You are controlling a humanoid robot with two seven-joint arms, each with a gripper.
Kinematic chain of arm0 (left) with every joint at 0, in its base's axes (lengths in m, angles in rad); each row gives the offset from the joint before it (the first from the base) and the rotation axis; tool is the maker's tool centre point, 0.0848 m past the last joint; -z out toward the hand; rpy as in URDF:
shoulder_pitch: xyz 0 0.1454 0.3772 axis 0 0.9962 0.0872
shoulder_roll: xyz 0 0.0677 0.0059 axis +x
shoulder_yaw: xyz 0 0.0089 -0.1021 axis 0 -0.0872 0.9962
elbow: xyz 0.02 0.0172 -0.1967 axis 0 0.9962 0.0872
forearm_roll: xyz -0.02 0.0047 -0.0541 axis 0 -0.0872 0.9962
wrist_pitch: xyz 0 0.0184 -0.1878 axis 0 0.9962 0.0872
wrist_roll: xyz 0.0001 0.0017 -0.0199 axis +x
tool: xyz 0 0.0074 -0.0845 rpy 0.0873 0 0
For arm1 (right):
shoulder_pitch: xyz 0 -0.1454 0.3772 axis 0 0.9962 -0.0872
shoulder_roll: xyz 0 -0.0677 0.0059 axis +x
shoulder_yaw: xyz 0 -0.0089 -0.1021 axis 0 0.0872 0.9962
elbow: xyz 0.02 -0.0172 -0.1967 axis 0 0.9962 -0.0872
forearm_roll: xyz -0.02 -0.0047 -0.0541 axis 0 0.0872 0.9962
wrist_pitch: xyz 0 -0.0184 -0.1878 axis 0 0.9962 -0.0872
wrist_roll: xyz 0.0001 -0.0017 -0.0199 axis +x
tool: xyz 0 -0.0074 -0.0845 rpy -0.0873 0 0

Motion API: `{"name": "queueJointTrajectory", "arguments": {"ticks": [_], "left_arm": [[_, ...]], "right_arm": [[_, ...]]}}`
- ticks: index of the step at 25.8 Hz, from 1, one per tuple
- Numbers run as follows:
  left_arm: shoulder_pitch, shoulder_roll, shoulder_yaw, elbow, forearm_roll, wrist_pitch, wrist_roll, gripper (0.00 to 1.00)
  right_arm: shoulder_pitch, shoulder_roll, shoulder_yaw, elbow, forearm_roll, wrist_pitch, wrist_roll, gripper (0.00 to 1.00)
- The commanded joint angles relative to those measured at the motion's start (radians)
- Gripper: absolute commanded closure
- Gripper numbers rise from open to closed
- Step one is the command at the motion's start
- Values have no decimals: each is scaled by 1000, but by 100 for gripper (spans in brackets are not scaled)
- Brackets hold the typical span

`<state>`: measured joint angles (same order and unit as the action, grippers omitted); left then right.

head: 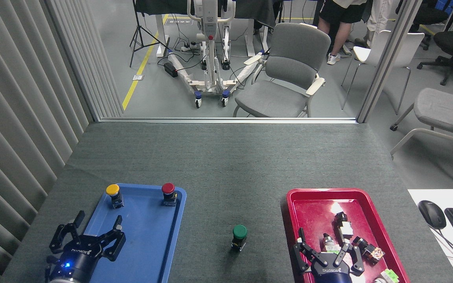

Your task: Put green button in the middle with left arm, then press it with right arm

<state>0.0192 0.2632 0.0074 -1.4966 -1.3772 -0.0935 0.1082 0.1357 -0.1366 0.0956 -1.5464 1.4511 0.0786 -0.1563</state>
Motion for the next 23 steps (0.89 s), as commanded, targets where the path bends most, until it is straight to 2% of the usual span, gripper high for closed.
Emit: {"name": "queueJointTrajectory", "arguments": {"ticks": [1,6,23], "left_arm": [[1,-33,14,1,-42,-8,5,0],[8,-33,23,-1,-10,2,28,0],[13,-33,20,-7,27,6,16,0]], "right_arm": [[5,-9,-2,-11,0,-5,21,0],[7,-40,-2,-18,0,0,29,0],[4,-28,-4,-23,0,1,18,0]]}}
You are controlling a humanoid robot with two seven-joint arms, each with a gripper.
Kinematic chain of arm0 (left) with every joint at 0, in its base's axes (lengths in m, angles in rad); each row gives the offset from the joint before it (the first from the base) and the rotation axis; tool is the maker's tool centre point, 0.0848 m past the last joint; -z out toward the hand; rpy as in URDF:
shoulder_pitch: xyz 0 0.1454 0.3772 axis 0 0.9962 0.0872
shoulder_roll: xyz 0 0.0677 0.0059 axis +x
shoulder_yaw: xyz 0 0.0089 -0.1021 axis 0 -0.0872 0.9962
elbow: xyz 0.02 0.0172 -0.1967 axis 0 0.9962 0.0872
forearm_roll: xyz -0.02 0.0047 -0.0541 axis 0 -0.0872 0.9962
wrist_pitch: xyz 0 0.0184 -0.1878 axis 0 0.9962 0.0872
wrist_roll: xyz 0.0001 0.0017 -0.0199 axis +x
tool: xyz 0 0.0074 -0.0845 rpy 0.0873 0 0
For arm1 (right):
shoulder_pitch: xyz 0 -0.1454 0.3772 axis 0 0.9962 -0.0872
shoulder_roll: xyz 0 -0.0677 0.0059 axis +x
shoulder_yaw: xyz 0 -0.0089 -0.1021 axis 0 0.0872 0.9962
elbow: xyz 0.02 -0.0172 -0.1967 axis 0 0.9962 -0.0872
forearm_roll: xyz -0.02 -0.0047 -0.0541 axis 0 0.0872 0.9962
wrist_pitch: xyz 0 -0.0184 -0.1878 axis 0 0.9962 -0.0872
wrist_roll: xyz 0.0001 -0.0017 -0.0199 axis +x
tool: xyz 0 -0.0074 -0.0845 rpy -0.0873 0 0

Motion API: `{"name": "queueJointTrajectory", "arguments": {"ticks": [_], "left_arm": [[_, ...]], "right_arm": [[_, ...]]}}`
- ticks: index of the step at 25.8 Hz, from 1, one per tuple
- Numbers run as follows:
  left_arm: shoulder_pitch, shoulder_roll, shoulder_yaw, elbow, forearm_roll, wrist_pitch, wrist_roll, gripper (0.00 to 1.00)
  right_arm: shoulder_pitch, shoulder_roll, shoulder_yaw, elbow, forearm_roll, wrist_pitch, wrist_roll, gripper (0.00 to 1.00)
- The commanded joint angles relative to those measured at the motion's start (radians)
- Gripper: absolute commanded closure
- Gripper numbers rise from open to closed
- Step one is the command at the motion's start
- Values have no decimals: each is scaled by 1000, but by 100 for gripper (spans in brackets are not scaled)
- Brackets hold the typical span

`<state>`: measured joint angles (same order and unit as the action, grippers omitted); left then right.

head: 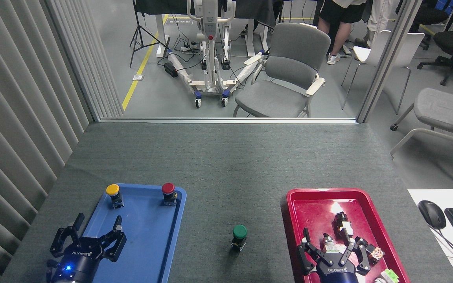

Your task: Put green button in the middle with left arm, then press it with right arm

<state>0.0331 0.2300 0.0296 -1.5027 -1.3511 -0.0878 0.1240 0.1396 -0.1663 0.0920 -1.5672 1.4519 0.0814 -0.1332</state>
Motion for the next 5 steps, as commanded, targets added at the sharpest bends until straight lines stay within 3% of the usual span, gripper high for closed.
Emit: {"name": "queueJointTrajectory", "arguments": {"ticks": [1,5], "left_arm": [[-1,0,-2,-1,1,0,0,0],[1,-3,-4,-1,0,0,6,0]], "right_arm": [[0,2,0,-4,-1,-5,-5,0],[-2,-4,-2,-7,1,-6,0,0]]}}
